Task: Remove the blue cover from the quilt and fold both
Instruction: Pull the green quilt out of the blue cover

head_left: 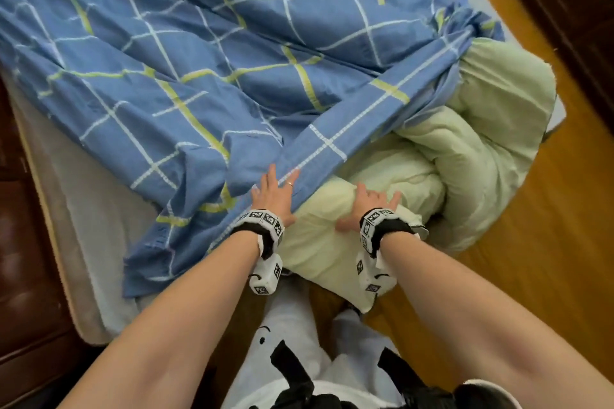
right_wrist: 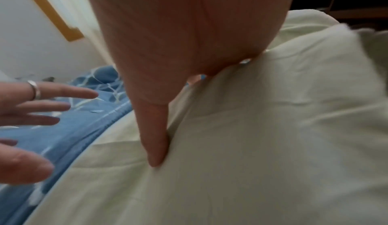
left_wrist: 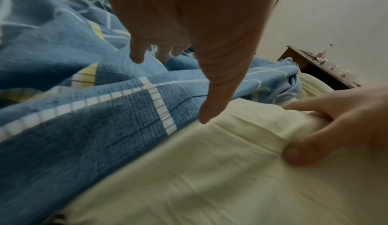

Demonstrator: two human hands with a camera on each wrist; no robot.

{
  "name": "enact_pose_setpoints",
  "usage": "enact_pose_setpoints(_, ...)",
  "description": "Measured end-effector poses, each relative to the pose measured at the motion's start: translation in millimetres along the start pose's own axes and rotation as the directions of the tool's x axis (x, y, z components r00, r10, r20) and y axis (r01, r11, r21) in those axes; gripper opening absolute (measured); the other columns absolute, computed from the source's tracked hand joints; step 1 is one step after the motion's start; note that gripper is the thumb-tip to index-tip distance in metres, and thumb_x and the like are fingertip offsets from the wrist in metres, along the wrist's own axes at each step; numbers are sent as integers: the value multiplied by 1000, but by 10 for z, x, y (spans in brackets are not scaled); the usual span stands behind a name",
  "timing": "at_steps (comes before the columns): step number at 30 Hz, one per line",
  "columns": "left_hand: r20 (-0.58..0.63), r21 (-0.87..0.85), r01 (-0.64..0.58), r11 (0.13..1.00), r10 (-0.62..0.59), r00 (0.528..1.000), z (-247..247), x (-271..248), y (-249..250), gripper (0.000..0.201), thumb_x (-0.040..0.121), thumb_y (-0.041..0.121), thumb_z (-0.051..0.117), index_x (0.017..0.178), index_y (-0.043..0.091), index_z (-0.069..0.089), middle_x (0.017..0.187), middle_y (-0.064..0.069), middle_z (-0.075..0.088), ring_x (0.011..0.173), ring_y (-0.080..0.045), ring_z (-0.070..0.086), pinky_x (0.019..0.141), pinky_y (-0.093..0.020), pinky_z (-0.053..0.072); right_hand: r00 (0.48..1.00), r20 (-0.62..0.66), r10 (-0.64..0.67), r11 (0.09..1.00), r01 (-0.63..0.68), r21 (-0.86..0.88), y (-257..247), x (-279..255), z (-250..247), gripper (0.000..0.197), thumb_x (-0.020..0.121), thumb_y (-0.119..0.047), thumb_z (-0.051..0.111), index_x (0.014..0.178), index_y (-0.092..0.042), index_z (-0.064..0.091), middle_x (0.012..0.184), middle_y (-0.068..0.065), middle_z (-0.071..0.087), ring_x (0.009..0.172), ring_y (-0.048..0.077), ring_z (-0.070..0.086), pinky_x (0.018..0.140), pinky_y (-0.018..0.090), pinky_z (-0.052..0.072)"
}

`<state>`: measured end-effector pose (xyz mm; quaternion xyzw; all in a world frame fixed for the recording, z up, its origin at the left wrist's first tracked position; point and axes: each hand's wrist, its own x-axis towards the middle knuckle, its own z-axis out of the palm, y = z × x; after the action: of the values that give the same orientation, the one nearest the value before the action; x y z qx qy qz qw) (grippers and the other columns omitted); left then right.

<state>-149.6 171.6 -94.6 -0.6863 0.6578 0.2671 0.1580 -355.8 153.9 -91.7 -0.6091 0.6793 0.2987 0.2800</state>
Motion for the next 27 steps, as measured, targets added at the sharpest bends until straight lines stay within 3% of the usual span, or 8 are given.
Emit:
enact_pose_setpoints(3, 79, 141, -294, 945, 285, 955, 80, 209, 3, 88, 78, 25, 74, 146, 49, 24, 161, -6, -17, 149, -30, -4, 117, -55, 15, 988, 145, -59, 998, 55, 29, -28, 154, -15, 61, 58, -38, 83, 113, -26, 60, 112, 1, 68, 101, 26, 65, 96, 43, 48)
enact_pose_setpoints(5, 154, 179, -362, 915, 338, 929, 130, 277, 35, 95, 75, 27, 77, 148, 49, 20, 160, -3, -19, 149, -27, -7, 117, -58, 12, 976, 190, -103, 993, 90, 75, -21, 139, -74, 48, 65, -28, 79, 110, -24, 64, 107, 3, 71, 93, 27, 68, 86, 37, 54)
enact_pose_setpoints(8, 215, 208, -251, 945, 206, 955, 145, 304, 119, 120, 71, 27, 82, 149, 49, -6, 157, -4, -30, 148, -29, -15, 110, -67, 14, 988, 113, -109, 988, 95, 119, 143, -19, -211, 40, 77, -19, 71, 116, -23, 63, 110, 5, 69, 99, 28, 66, 77, 28, 48)
enact_pose_setpoints(10, 169, 185, -164, 969, 133, 977, 137, 249, 227, 119, 78, 16, 76, 146, 52, -15, 156, -4, -31, 148, -31, -14, 106, -68, 24, 990, 66, -124, 976, 110, 188, 370, -185, -292, 43, 75, -16, 70, 116, -27, 62, 109, 4, 69, 100, 28, 65, 77, 29, 47)
enact_pose_setpoints(13, 1, 88, -36, 995, 36, 999, 72, 79, 394, 94, 94, 2, 48, 149, 47, -13, 160, -16, -9, 144, -40, 16, 99, -58, 42, 990, 1, -141, 951, 135, 278, 762, -532, -354, 39, 74, -17, 70, 111, -28, 62, 107, 4, 68, 101, 26, 65, 77, 28, 46)
enact_pose_setpoints(16, -55, 21, 70, 997, -69, 996, 6, -90, 412, 79, 100, 5, 38, 153, 33, -14, 155, -27, 14, 121, -46, 50, 91, -52, 47, 989, -82, -120, 935, 140, 325, 1122, -965, -237, 37, 74, -17, 69, 109, -25, 63, 109, 6, 68, 103, 28, 63, 78, 28, 45)
enact_pose_setpoints(22, -129, 138, 130, 982, -112, 985, 11, -676, 299, 68, 100, 11, 35, 156, 20, -2, 143, -28, 35, 121, -49, 48, 96, -55, 42, 992, -55, 110, 889, -74, 452, 1951, -1960, 861, 20, 74, -16, 66, 82, -31, 56, 93, -2, 66, 94, 28, 64, 73, 30, 46)
enact_pose_setpoints(27, -160, 175, 62, 983, -33, 987, 153, -1147, 462, 69, 98, 9, 40, 155, 21, 4, 151, -26, 24, 127, -48, 44, 100, -55, 40, 939, 42, 342, 773, -306, 556, 2200, -2443, 1700, 26, 76, -19, 61, 96, -35, 62, 113, 1, 68, 107, 30, 62, 99, 43, 45)
